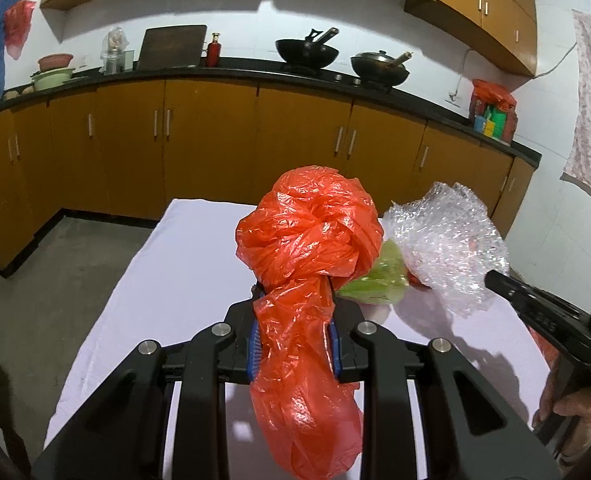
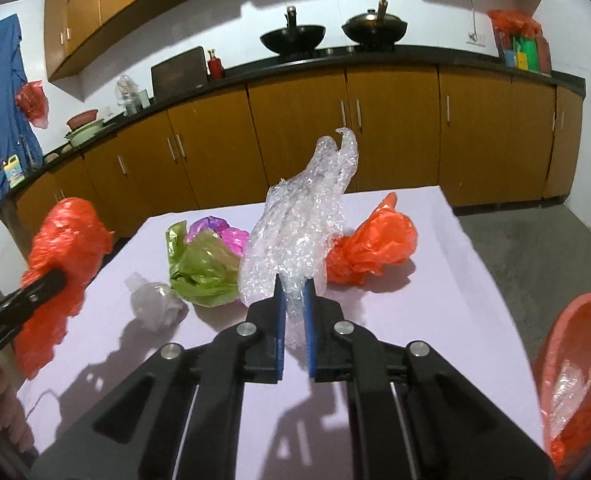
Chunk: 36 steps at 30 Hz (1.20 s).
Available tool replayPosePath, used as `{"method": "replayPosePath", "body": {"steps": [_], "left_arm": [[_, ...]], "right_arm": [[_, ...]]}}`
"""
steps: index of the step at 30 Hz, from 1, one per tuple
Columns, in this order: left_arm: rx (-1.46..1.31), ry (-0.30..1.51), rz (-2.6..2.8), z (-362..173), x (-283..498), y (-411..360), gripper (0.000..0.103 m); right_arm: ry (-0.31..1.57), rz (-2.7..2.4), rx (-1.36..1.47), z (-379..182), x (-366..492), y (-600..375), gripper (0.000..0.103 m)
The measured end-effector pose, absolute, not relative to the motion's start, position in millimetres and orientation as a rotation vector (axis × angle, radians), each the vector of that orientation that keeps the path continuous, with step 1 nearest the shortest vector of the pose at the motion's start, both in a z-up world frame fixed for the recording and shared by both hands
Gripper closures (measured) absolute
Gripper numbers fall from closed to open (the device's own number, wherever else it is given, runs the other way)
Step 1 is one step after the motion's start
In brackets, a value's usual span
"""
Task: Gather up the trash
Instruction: 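Grasp the bubble wrap with the right tool and lift it, then carry both items over the wastebasket and open both tools to drop them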
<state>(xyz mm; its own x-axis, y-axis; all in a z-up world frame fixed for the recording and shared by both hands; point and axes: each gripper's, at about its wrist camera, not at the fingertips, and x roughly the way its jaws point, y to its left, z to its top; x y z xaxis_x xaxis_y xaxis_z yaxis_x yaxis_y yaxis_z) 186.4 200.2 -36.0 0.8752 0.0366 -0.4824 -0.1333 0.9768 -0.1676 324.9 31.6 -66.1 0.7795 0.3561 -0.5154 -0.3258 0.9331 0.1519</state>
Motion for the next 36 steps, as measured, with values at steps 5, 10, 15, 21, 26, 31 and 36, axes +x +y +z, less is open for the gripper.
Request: {"method": "replayPosePath", "body": {"steps": [5, 10, 15, 21, 26, 31, 36], "left_arm": [[-0.194, 0.499, 0.050, -30.9, 184.7, 183.9, 0.077], [-0.184, 0.500, 0.005, -24.6, 184.3, 160.4, 0.077], [-0.166, 0.498, -0.059, -19.2, 183.7, 129.5, 0.077], [-0.147, 0.506, -0.145, -16.2, 183.9, 88.9, 0.077], [-0.132, 0.516, -0.218, -15.8, 185.9, 53.8, 0.077], [-0.114, 0.535, -0.298, -18.4, 191.0, 10.8, 0.077], [-0.089, 0.553, -0.378, -22.9, 193.8, -31.9, 0.077]], "right_arm": [[0.527, 0.360, 0.077, -48.4, 297.8, 10.3, 0.094], [0.478, 0.313, 0.078, -30.2, 275.4, -20.4, 0.094], [0.441, 0.227, 0.084, -20.3, 251.3, -62.9, 0.094], [0.423, 0.113, 0.085, -19.7, 222.7, -113.9, 0.094], [0.425, 0.020, 0.094, -24.7, 203.4, -154.4, 0.094], [0.440, -0.066, 0.122, -35.3, 184.2, -192.1, 0.094], [0.450, -0.125, 0.144, -43.2, 171.7, -219.9, 0.094]]}}
